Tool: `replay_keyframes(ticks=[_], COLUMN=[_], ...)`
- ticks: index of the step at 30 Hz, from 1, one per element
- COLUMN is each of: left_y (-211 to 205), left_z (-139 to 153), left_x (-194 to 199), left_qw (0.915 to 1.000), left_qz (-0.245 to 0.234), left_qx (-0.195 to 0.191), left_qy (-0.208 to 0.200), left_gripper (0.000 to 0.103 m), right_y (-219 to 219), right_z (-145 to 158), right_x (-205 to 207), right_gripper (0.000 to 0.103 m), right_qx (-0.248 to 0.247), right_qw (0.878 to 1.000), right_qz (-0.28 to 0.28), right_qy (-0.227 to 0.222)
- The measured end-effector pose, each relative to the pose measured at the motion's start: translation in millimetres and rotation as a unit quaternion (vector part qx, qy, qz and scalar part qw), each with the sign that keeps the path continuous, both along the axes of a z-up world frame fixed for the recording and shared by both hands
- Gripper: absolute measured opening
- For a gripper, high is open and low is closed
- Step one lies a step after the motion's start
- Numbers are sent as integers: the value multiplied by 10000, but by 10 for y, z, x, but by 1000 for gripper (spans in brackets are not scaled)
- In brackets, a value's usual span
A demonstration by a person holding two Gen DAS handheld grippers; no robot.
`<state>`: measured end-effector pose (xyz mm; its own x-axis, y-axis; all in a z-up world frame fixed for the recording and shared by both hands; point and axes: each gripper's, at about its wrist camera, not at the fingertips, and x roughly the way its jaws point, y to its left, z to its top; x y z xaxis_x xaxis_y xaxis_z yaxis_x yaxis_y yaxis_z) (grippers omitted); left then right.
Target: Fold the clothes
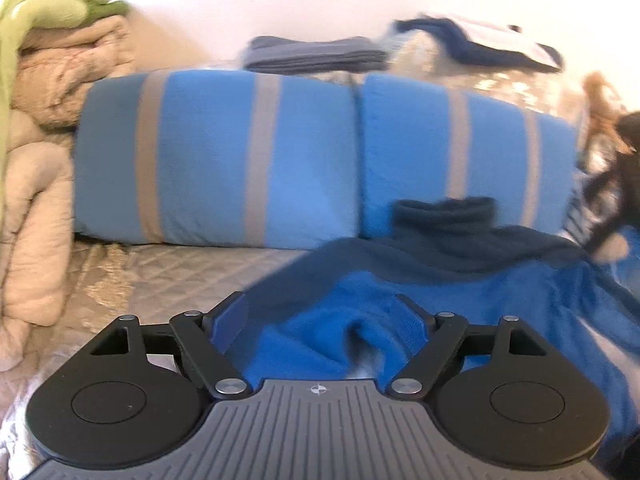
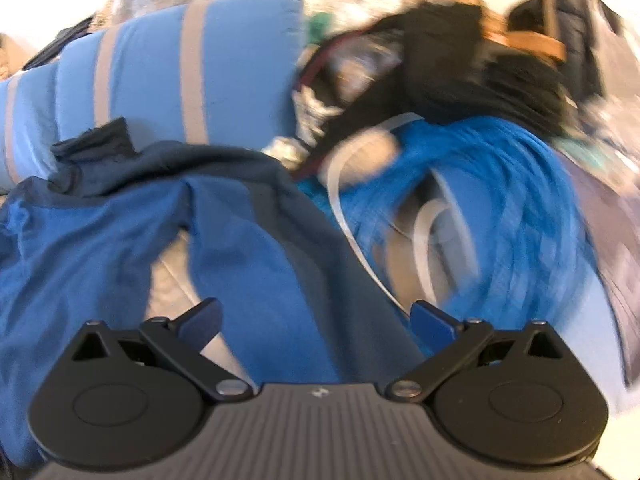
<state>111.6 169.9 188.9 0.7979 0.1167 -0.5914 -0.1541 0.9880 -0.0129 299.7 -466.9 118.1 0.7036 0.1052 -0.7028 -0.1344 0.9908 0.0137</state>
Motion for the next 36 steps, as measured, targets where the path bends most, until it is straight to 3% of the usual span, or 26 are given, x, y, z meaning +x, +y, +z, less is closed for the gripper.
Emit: replay_keyframes(ticks=[4, 9, 16, 19, 23, 27, 30, 36], left_y=[-307, -601, -894, -990, -1117, -1245, -1327, -1315], left_z=[-107, -304, -464, -497, -540, -583, -608, -637], left_x=[-48, -34, 35, 39, 46, 52, 62, 99], left_qw=[9996, 9992, 9987, 9985, 9981, 9974, 9969, 9978], left_qz=[-282, -366, -432, -474, -530, -585, -622, -544], left_qx=[-63, -35, -92, 3, 131, 258, 329, -15], left_qy=[59, 138, 238, 261, 293, 324, 344, 367], left_gripper=[78, 78, 78, 78, 78, 78, 78, 78], right_y=[-395, -719, -1025, -1122, -1163, -1204, -1227, -1323], right_z=[-119, -314, -838, -1003, -1029, -1035, -794, -449], right_x=[-364, -728, -878, -886, -896, -905, -909, -971], right_gripper=[103, 101, 77, 63, 12, 10, 9, 9], right_qx=[183, 704, 1765, 2335, 2782, 3220, 3521, 4299], right_qw=[9993, 9967, 9812, 9680, 9545, 9388, 9297, 9014], right_qz=[-290, -227, -628, -851, -1048, -1222, -1075, -515], right_qy=[116, 332, 466, 355, 227, 108, 148, 15])
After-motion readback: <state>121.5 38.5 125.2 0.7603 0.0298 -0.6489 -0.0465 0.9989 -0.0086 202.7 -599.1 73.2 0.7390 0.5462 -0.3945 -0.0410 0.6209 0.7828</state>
